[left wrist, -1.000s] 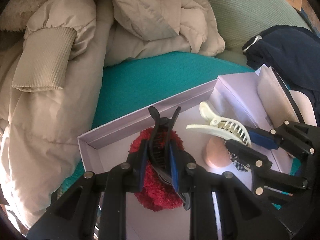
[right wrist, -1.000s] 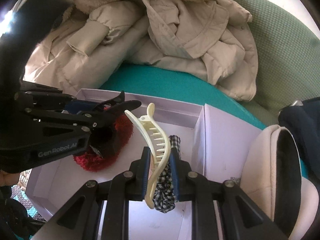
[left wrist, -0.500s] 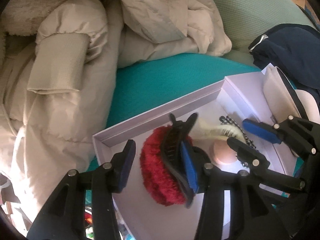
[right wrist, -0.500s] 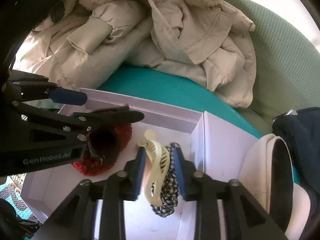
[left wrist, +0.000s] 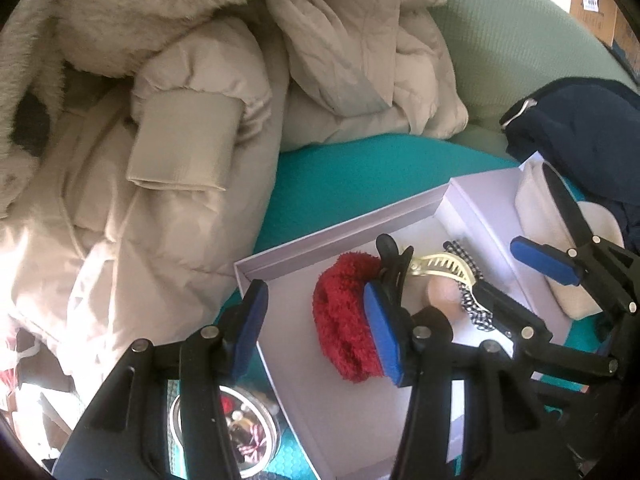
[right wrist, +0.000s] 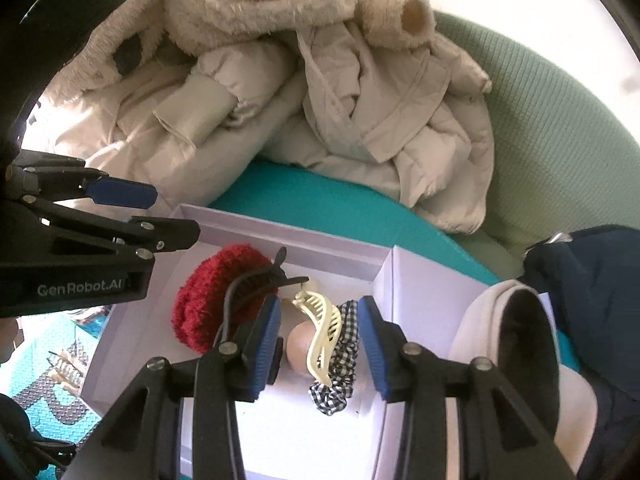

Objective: Organize objects
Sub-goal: 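Open left tool to drop black claw clip while right tool releases cream clip, then withdraw both tools from the box, then move both tools toward the black bow clip and gold clip on the mat, then grasp gold bear claw clip with left tool while right tool grasps black bow clip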

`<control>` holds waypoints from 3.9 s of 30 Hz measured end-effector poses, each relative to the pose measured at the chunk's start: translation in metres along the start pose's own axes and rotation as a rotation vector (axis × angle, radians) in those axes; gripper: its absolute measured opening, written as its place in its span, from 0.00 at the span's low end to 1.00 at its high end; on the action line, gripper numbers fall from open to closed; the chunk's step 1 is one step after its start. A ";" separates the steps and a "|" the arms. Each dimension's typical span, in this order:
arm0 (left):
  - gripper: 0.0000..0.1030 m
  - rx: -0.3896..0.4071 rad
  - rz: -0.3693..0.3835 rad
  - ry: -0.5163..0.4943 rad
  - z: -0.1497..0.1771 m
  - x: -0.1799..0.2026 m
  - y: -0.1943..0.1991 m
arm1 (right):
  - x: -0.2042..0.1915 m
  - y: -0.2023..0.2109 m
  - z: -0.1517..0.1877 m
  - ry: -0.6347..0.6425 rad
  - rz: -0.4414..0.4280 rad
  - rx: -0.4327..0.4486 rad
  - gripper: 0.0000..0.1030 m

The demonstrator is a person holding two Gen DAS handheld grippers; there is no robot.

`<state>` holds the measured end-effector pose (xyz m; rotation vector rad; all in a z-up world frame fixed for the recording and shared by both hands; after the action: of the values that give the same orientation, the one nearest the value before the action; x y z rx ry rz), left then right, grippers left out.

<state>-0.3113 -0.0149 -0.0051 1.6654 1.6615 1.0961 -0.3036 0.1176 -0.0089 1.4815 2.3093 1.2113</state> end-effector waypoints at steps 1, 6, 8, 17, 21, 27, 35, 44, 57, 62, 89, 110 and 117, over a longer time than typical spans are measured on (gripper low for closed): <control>0.49 0.007 -0.001 0.006 0.001 0.000 0.006 | 0.000 0.005 -0.002 0.001 0.002 0.009 0.39; 0.50 0.025 0.001 0.034 0.005 -0.001 0.031 | 0.003 0.031 -0.007 -0.004 0.011 0.029 0.39; 0.50 0.034 -0.006 0.034 0.008 -0.001 0.042 | 0.003 0.038 -0.008 -0.007 0.003 0.033 0.39; 0.51 0.071 -0.020 0.056 0.023 0.003 0.084 | 0.003 0.080 -0.001 -0.005 0.001 0.084 0.43; 0.51 0.084 -0.016 0.074 0.033 0.008 0.094 | 0.002 0.095 0.006 0.007 0.005 0.099 0.43; 0.51 0.128 -0.036 0.108 0.051 0.015 0.117 | 0.002 0.115 0.018 0.011 0.006 0.117 0.43; 0.51 0.144 -0.039 0.113 0.081 0.027 0.144 | 0.002 0.137 0.037 -0.006 -0.013 0.117 0.43; 0.51 0.117 -0.050 0.101 0.129 0.038 0.163 | -0.011 0.159 0.066 -0.008 -0.046 0.100 0.43; 0.51 0.092 -0.034 0.132 0.197 0.049 0.172 | -0.034 0.176 0.116 0.026 -0.107 0.051 0.44; 0.51 0.081 -0.026 0.151 0.219 0.049 0.170 | -0.043 0.175 0.129 0.037 -0.141 0.035 0.44; 0.57 0.020 0.028 0.231 0.299 -0.004 0.115 | -0.119 0.128 0.194 0.065 -0.287 -0.112 0.61; 0.63 -0.009 0.060 0.215 0.249 -0.041 0.065 | -0.135 0.068 0.158 0.056 -0.265 -0.140 0.76; 0.68 -0.004 0.077 0.216 0.231 -0.048 0.051 | -0.139 0.055 0.143 0.032 -0.300 -0.137 0.76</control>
<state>-0.0863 -0.0279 -0.0915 1.6699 1.7370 1.3570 -0.1224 0.0937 -0.1061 1.0331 2.3104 1.2826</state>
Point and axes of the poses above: each gripper's, at about its wrist camera, not at the fingertips, and y roughly against the way its jaws point, x to its right, z to its underside, the point moved 5 cm from there along -y, roughly the way its jaws point, and after that the axes turned 14 degrees about z, right-handed, at the moved point
